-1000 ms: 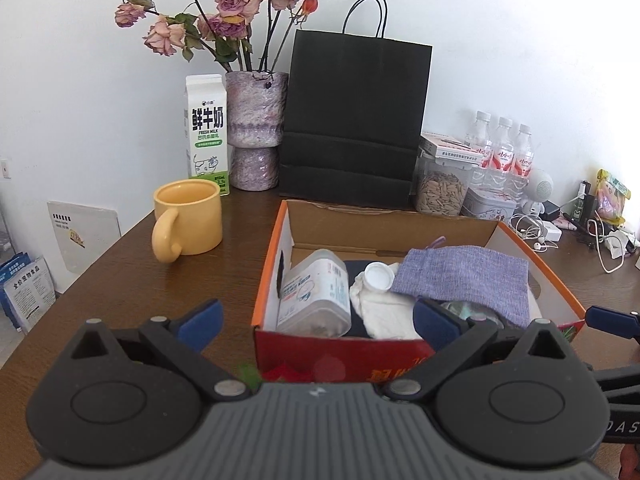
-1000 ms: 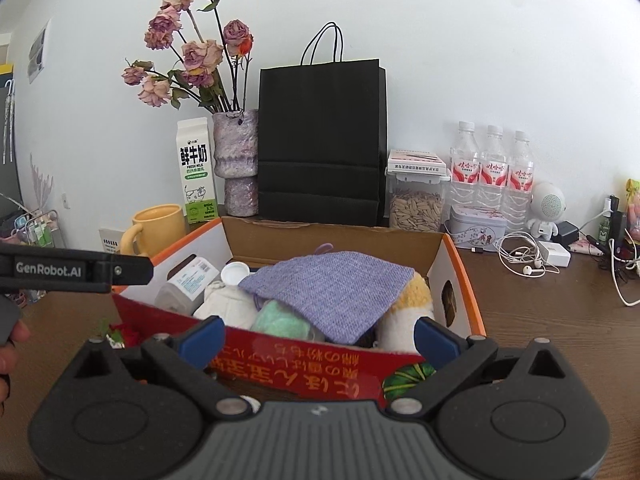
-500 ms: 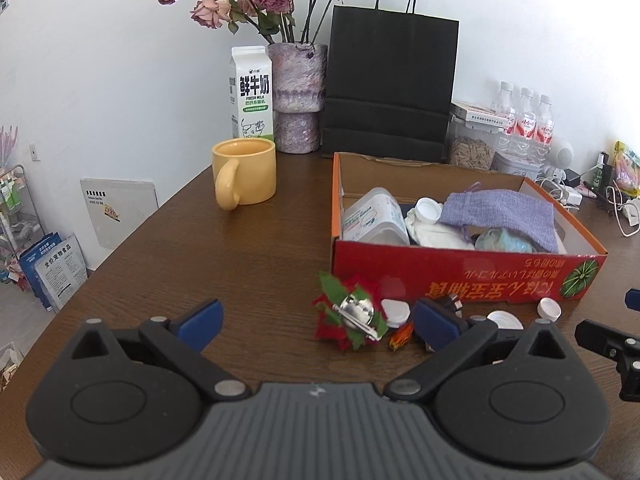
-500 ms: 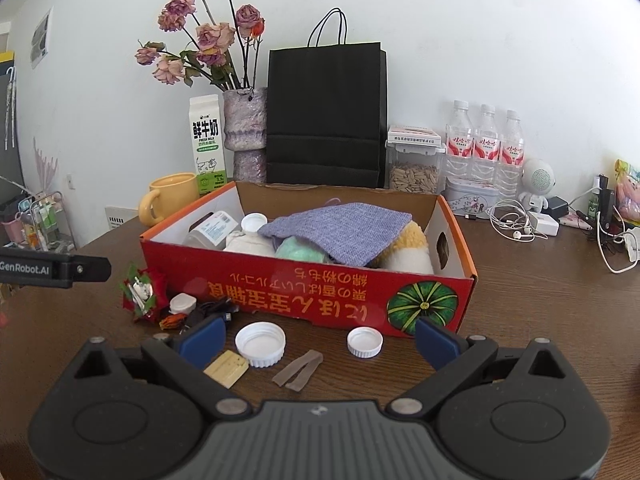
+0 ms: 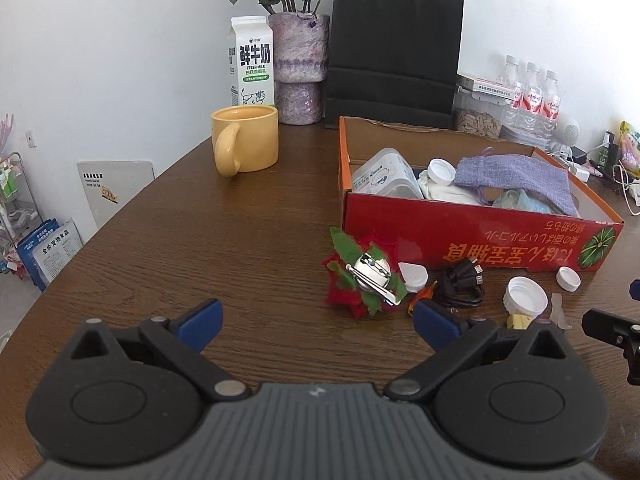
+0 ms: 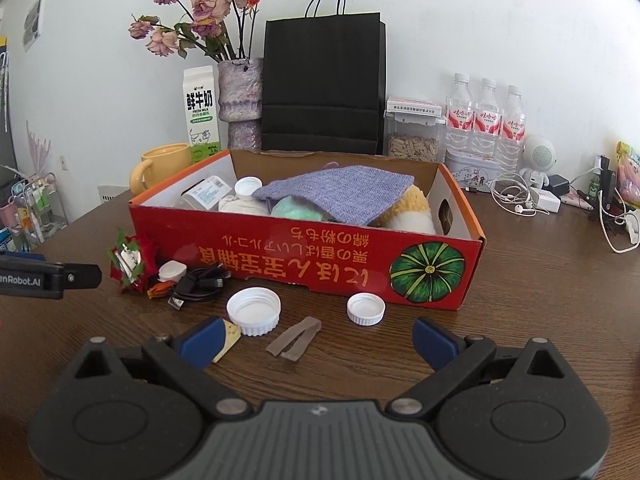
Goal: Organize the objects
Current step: 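Move both grippers back toward the flower ornament and remaining caps, then grasp the red-and-green flower ornament with the left gripper while the right gripper grasps the tan strip, then carry the flower ornament into the box with the left gripper while the right gripper carries the strip there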
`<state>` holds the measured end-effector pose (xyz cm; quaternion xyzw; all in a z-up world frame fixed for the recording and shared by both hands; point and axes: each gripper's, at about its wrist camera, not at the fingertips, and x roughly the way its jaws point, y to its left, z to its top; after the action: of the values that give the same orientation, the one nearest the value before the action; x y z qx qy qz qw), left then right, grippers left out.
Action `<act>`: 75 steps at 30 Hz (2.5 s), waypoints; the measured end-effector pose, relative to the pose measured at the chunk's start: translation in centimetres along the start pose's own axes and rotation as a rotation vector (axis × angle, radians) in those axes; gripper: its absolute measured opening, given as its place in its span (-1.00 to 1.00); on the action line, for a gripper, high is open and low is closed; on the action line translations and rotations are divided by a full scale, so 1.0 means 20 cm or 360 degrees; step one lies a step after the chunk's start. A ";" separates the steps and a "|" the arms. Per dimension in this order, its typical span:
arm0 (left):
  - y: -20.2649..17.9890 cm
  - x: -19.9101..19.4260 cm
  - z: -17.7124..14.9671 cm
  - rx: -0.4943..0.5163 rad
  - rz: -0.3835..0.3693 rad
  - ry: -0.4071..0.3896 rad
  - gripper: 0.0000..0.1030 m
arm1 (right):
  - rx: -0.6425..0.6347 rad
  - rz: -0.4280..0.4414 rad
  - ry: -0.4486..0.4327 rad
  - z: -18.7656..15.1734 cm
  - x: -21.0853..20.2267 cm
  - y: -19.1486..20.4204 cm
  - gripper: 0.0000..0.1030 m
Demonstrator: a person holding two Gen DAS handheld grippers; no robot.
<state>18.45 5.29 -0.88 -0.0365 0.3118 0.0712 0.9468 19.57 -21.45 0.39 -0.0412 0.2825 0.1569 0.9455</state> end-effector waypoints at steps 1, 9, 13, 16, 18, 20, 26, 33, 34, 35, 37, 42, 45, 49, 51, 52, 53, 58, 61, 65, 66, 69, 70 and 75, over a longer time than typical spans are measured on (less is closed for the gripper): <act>0.00 0.01 0.00 -0.0007 0.0003 0.0009 1.00 | 0.0002 0.0002 0.0010 0.00 0.01 0.00 0.90; 0.01 0.10 0.02 -0.0033 0.0025 0.0063 1.00 | 0.0001 -0.0010 0.0076 -0.02 0.13 0.00 0.82; -0.02 0.13 0.03 -0.0003 0.0039 0.0042 1.00 | -0.0003 -0.0010 0.0090 -0.01 0.17 0.00 0.70; -0.04 0.16 0.05 0.0024 0.0038 0.0041 1.00 | 0.0003 0.0002 0.0104 0.00 0.20 0.00 0.63; -0.06 0.18 0.06 0.0033 0.0025 0.0042 1.00 | -0.0001 0.0011 0.0115 0.00 0.21 0.00 0.59; -0.07 0.20 0.06 0.0042 0.0011 0.0039 0.99 | -0.0007 0.0028 0.0135 -0.01 0.23 0.00 0.53; -0.10 0.27 0.07 0.0039 -0.0027 0.0032 0.76 | -0.0002 0.0040 0.0124 -0.02 0.23 0.01 0.29; -0.11 0.28 0.04 0.0041 -0.0086 0.0038 -0.05 | -0.0023 0.0075 0.0105 -0.02 0.22 0.02 -0.28; -0.12 0.27 0.04 0.0046 -0.0088 0.0032 -0.05 | -0.0026 0.0085 0.0103 -0.02 0.22 0.02 -0.36; -0.12 0.27 0.04 0.0049 -0.0090 0.0025 -0.07 | -0.0028 0.0101 0.0100 -0.02 0.22 0.03 -0.52; -0.12 0.25 0.04 0.0051 -0.0093 0.0005 -0.08 | -0.0040 0.0115 0.0098 -0.02 0.22 0.04 -0.64; -0.10 0.21 0.03 0.0023 -0.0082 -0.0031 -0.08 | -0.0025 0.0112 0.0067 -0.02 0.20 0.03 -0.91; -0.10 0.18 0.02 0.0011 -0.0080 -0.0043 -0.08 | -0.0025 0.0119 0.0057 -0.03 0.18 0.04 -0.92; -0.08 0.12 0.01 -0.0003 -0.0084 -0.0055 -0.08 | -0.0023 0.0116 -0.0007 -0.04 0.14 0.05 -0.92; -0.07 0.10 0.01 -0.0006 -0.0088 -0.0066 -0.08 | -0.0016 0.0110 -0.0020 -0.04 0.12 0.05 -0.92; -0.07 0.08 0.00 -0.0008 -0.0092 -0.0073 -0.08 | -0.0011 0.0107 -0.0026 -0.04 0.11 0.04 -0.92; -0.06 0.06 0.00 -0.0012 -0.0093 -0.0081 -0.08 | -0.0005 0.0104 -0.0036 -0.04 0.10 0.04 -0.92; -0.06 -0.02 0.01 -0.0013 -0.0117 -0.0115 -0.08 | 0.0016 0.0100 -0.0094 -0.03 0.04 0.03 -0.92; -0.08 -0.06 0.04 0.0002 -0.0127 -0.0149 -0.08 | 0.0013 0.0100 -0.0130 0.00 0.00 0.02 -0.92; -0.13 -0.11 0.08 0.0015 -0.0143 -0.0185 -0.08 | 0.0008 0.0098 -0.0190 0.04 -0.04 0.02 -0.92; -0.14 -0.11 0.10 0.0018 -0.0147 -0.0194 -0.08 | 0.0007 0.0097 -0.0207 0.05 -0.05 0.02 -0.92; -0.18 -0.13 0.13 0.0027 -0.0169 -0.0216 -0.08 | 0.0006 0.0097 -0.0250 0.10 -0.07 0.01 -0.92; -0.19 -0.13 0.14 0.0034 -0.0176 -0.0226 -0.08 | 0.0004 0.0097 -0.0265 0.11 -0.08 0.01 -0.92; -0.27 -0.14 0.19 0.0074 -0.0193 -0.0260 -0.08 | -0.0002 0.0103 -0.0321 0.18 -0.09 0.01 -0.92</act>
<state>19.22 0.15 3.95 -0.0275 0.2324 0.0093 0.9722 19.87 -21.16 4.38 -0.0166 0.1868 0.1908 0.9635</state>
